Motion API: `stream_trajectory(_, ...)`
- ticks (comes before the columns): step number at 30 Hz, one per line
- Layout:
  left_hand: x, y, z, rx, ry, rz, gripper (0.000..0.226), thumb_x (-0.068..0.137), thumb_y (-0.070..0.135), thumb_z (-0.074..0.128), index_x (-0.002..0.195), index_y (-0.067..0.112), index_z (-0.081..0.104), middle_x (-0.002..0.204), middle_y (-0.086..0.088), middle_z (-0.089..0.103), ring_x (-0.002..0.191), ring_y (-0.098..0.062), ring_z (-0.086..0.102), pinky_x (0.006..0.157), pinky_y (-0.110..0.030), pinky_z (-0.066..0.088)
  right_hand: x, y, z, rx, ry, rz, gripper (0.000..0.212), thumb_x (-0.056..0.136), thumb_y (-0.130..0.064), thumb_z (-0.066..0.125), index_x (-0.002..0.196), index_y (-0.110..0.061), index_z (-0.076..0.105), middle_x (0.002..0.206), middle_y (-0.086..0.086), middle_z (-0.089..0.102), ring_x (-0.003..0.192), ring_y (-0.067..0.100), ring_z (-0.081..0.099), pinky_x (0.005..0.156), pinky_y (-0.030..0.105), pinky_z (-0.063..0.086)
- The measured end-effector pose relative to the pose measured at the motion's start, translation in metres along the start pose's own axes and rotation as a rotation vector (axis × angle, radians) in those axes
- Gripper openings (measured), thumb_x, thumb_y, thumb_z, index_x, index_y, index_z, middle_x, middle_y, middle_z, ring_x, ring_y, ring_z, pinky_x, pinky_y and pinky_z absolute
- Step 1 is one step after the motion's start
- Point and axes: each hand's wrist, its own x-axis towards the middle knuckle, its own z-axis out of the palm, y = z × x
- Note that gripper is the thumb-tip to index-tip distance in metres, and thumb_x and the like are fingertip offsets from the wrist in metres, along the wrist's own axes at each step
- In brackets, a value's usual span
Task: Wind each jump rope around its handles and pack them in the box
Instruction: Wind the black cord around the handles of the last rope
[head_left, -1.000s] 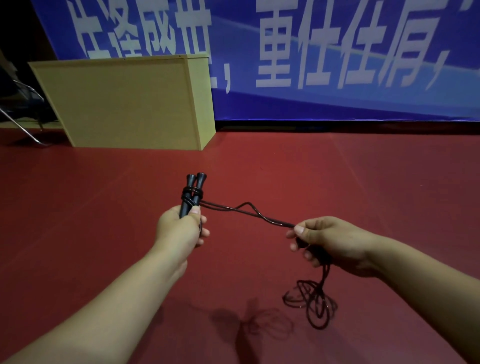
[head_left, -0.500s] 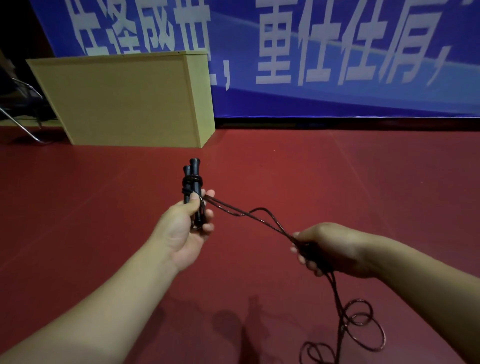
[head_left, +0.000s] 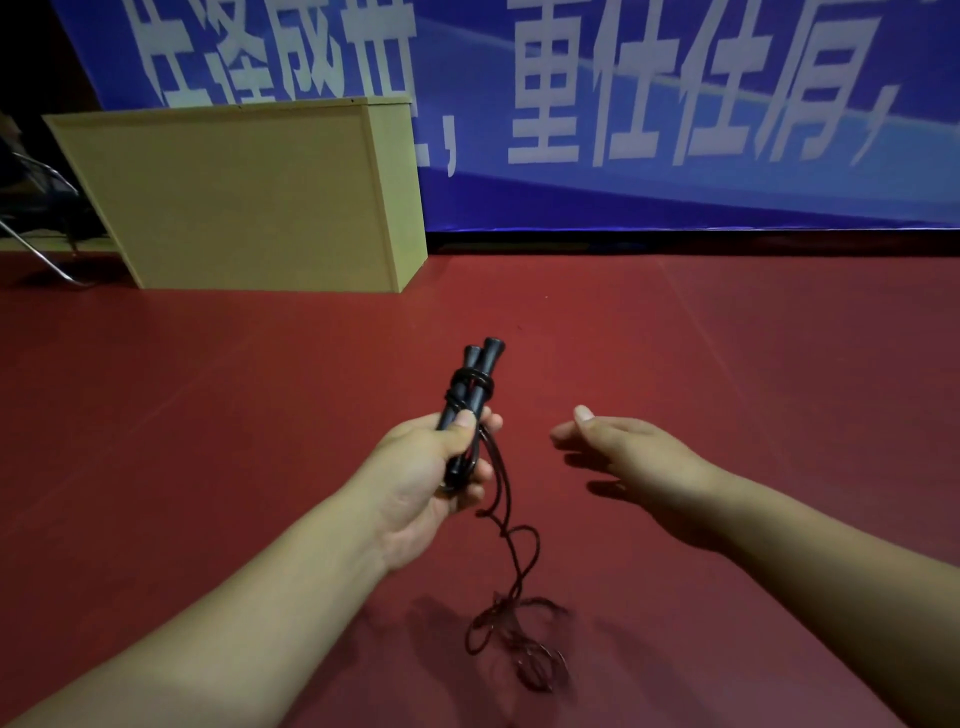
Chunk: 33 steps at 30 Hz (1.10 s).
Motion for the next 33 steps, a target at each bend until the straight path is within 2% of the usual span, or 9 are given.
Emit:
stream_trajectory(6, -0.004, 0.004, 0.009, -0.041, -0.095, -0.001, 0.022, 0.102, 0.017, 0.046, 0.103, 0.014, 0.068, 0.105, -0.002, 0.071, 0.049, -0.006, 0.052, 0.050, -0.021, 0.044, -0.007, -0.007, 0.018, 0.076, -0.182, -0.078, 0.034, 0.104, -0.036, 0.036, 0.112, -0.025, 0.068, 0.113, -0.015, 0.071, 0.113, -0.004, 0.058, 0.106, 0.032, 0.038)
stream_trajectory(8, -0.004, 0.004, 0.008, -0.052, -0.099, 0.004, 0.022, 0.102, 0.017, 0.046, 0.103, 0.014, 0.068, 0.106, -0.002, 0.071, 0.049, -0.006, 0.052, 0.050, -0.021, 0.044, -0.008, -0.010, 0.021, 0.075, -0.242, -0.086, 0.037, 0.105, -0.035, 0.033, 0.108, -0.019, 0.066, 0.108, -0.007, 0.073, 0.101, -0.003, 0.064, 0.095, 0.025, 0.040)
stream_trajectory(11, -0.002, 0.003, 0.004, -0.050, -0.081, 0.008, 0.024, 0.102, 0.019, 0.047, 0.099, 0.015, 0.070, 0.105, -0.009, 0.065, 0.049, -0.006, 0.052, 0.049, -0.021, 0.045, -0.008, -0.011, 0.023, 0.117, -0.257, -0.090, 0.021, 0.102, -0.031, 0.045, 0.096, -0.017, 0.059, 0.088, 0.004, 0.065, 0.081, 0.009, 0.064, 0.079, 0.021, 0.045)
stream_trajectory(13, 0.000, 0.003, 0.001, -0.040, -0.054, 0.023, 0.024, 0.102, 0.018, 0.047, 0.098, 0.015, 0.070, 0.105, -0.011, 0.063, 0.049, -0.006, 0.053, 0.048, -0.020, 0.045, -0.007, -0.011, 0.023, 0.132, -0.279, -0.067, 0.008, 0.098, -0.023, 0.055, 0.099, -0.015, 0.056, 0.075, -0.001, 0.054, 0.069, 0.013, 0.058, 0.069, 0.023, 0.047)
stream_trajectory(16, 0.004, 0.003, -0.003, -0.016, 0.002, 0.043, 0.025, 0.103, 0.017, 0.045, 0.095, 0.013, 0.069, 0.103, -0.012, 0.060, 0.048, -0.005, 0.053, 0.045, -0.018, 0.043, -0.004, -0.009, 0.022, 0.034, -0.252, -0.034, 0.002, 0.095, -0.017, 0.060, 0.096, -0.016, 0.058, 0.067, -0.005, 0.047, 0.054, 0.008, 0.044, 0.053, 0.023, 0.038)
stream_trajectory(20, 0.009, 0.007, -0.011, 0.013, 0.090, 0.073, 0.022, 0.102, 0.018, 0.046, 0.097, 0.013, 0.068, 0.093, -0.007, 0.065, 0.047, -0.005, 0.052, 0.043, -0.018, 0.040, -0.002, -0.004, 0.014, -0.112, -0.214, 0.015, 0.023, 0.095, -0.030, 0.062, 0.078, -0.016, 0.052, 0.063, -0.001, 0.045, 0.050, 0.011, 0.042, 0.048, 0.024, 0.034)
stream_trajectory(23, 0.013, 0.005, -0.022, 0.263, 0.194, 0.128, 0.019, 0.103, 0.019, 0.048, 0.104, 0.012, 0.065, 0.070, -0.006, 0.061, 0.047, -0.006, 0.055, 0.043, -0.020, 0.039, -0.002, -0.003, 0.006, -0.086, -0.187, 0.061, 0.033, 0.093, -0.039, 0.061, 0.072, -0.016, 0.052, 0.061, 0.000, 0.040, 0.054, 0.017, 0.047, 0.055, 0.027, 0.045)
stream_trajectory(27, 0.017, -0.003, -0.034, 0.453, 0.292, 0.166, 0.014, 0.102, 0.016, 0.047, 0.105, 0.015, 0.061, 0.093, -0.002, 0.071, 0.052, -0.010, 0.057, 0.044, -0.024, 0.038, -0.005, -0.006, -0.001, -0.112, -0.163, -0.013, 0.026, 0.098, -0.030, 0.056, 0.088, -0.007, 0.064, 0.062, -0.003, 0.041, 0.052, 0.013, 0.038, 0.052, 0.026, 0.036)
stream_trajectory(33, 0.026, -0.020, -0.046, 0.858, 0.244, 0.156, 0.010, 0.100, 0.017, 0.049, 0.099, 0.021, 0.058, 0.085, 0.003, 0.073, 0.049, -0.011, 0.059, 0.055, -0.023, 0.043, -0.019, -0.010, 0.011, -0.281, -0.273, -0.264, 0.011, 0.098, -0.020, 0.056, 0.096, -0.014, 0.065, 0.056, -0.016, 0.046, 0.051, 0.003, 0.041, 0.050, 0.019, 0.036)
